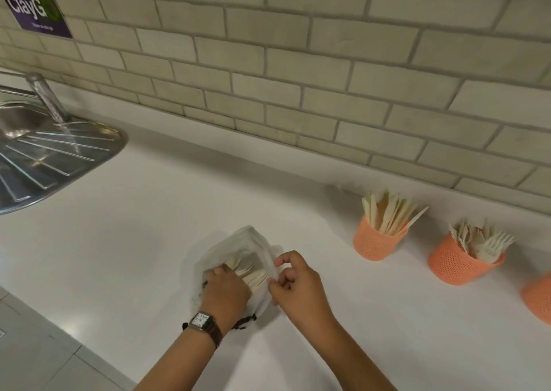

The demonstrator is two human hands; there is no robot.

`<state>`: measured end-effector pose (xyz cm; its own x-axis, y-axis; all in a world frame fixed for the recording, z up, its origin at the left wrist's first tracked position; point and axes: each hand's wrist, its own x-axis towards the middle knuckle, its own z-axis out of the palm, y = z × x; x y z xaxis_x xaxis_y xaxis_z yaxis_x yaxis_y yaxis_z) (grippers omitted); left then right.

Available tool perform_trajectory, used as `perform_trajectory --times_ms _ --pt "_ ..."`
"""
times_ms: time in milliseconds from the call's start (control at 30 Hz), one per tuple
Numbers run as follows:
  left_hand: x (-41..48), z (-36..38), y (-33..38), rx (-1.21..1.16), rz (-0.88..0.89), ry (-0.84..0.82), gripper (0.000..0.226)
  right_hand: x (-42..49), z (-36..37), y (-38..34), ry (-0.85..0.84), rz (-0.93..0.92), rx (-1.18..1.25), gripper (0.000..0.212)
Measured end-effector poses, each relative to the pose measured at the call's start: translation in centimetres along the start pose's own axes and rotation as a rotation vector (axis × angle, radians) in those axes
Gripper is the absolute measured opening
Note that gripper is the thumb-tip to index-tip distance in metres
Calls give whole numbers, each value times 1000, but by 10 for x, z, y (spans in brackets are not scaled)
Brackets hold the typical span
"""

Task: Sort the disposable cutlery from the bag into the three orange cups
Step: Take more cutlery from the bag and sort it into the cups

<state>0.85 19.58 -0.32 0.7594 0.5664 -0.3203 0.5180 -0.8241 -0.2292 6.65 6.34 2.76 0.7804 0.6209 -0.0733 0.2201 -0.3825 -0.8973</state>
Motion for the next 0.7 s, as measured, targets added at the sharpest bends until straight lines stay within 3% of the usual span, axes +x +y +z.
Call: perform_trajectory --times_ms 267,700 --pt "9 13 -9 -167 -170 -28 47 3 7 -2 -18 6 -20 21" --pt "7 26 -6 -394 -3 115 28 0 -8 -1 39 -28 -110 24"
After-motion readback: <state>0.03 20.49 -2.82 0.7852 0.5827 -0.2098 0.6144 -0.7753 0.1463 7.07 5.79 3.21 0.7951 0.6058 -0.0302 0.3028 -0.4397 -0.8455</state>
